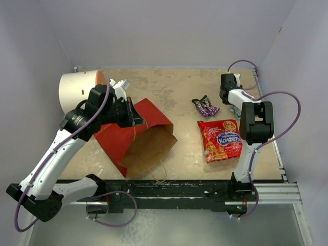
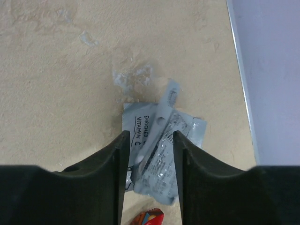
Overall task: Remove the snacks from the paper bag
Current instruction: Place the snack at the center of the board.
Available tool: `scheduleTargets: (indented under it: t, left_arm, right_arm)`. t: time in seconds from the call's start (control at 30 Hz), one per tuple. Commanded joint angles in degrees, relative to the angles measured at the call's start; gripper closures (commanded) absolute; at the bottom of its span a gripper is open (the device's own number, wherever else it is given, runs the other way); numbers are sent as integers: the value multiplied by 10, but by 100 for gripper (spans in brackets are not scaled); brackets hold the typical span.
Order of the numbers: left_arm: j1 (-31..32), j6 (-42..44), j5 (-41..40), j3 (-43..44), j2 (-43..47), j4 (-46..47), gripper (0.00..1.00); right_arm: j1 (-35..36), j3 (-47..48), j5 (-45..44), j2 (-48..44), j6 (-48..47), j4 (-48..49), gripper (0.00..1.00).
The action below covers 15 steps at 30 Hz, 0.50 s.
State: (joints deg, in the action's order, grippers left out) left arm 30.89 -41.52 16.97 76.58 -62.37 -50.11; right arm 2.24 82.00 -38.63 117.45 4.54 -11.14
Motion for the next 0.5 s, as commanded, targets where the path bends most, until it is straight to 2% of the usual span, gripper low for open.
scheduleTargets:
  t: [0.0, 0.1, 0.23, 0.37, 0.47]
  left_arm:
    - [0, -16, 9, -1, 7, 45, 100]
    - [0, -15, 16, -9, 10, 52, 100]
    - [0, -23, 46, -12, 10, 70, 98]
    - [0, -25, 39, 13, 4, 60, 100]
    - [-1, -15, 19, 44, -4, 39, 100]
  right_arm:
    - [0, 1, 24, -64, 32, -30, 47]
    - [3, -10, 58, -120, 59, -61, 35]
    - [20, -52, 115, -217, 101, -87, 30]
    - [103, -118, 211, -332, 102, -68, 28]
    - [182, -176, 337, -426, 58, -30, 28]
